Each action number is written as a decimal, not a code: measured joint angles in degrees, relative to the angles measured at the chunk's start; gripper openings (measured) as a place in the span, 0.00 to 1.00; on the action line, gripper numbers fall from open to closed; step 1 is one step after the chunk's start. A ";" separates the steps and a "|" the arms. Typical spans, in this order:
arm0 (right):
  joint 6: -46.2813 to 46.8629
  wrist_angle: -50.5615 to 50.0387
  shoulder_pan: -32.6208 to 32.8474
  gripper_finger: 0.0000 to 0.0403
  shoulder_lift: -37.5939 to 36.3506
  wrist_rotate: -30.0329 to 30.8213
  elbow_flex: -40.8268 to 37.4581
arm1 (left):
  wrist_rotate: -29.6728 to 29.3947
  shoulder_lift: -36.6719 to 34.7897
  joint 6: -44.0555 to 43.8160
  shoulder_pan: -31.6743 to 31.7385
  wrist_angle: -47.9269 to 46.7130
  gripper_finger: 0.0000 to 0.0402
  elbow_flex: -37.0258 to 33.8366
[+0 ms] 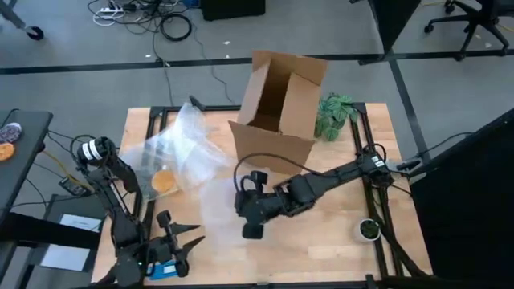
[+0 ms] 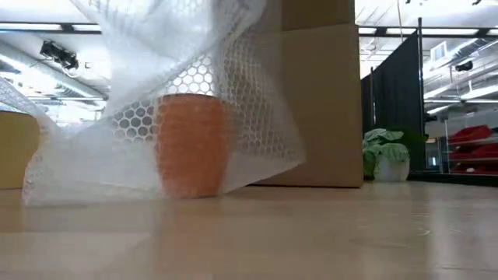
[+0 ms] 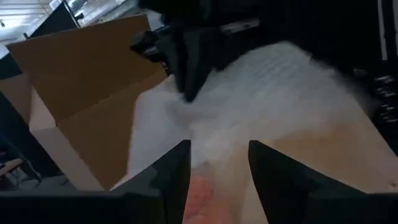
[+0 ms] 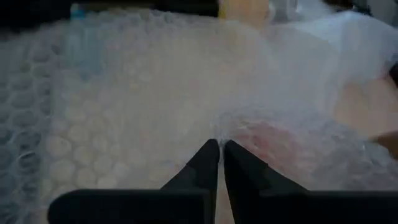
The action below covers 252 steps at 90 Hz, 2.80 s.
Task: Wrap mug
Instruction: Wrap the orange mug with transparent bubble wrap
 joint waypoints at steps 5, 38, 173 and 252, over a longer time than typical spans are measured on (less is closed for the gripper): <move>-0.46 0.24 -1.35 0.00 0.16 -2.69 -1.50 | 0.15 0.61 0.02 0.58 -0.08 0.36 0.00; 1.28 7.28 -10.19 0.00 0.18 -17.46 -12.34 | -0.91 1.18 0.40 8.75 0.00 0.36 0.00; -1.17 12.58 -12.97 0.19 -0.27 -24.32 -10.55 | 3.01 -15.46 -9.84 4.43 -16.21 0.36 -0.02; 3.42 13.73 -11.16 0.33 0.15 -24.28 -13.32 | 4.49 -9.90 -47.87 6.41 -46.93 0.36 -0.02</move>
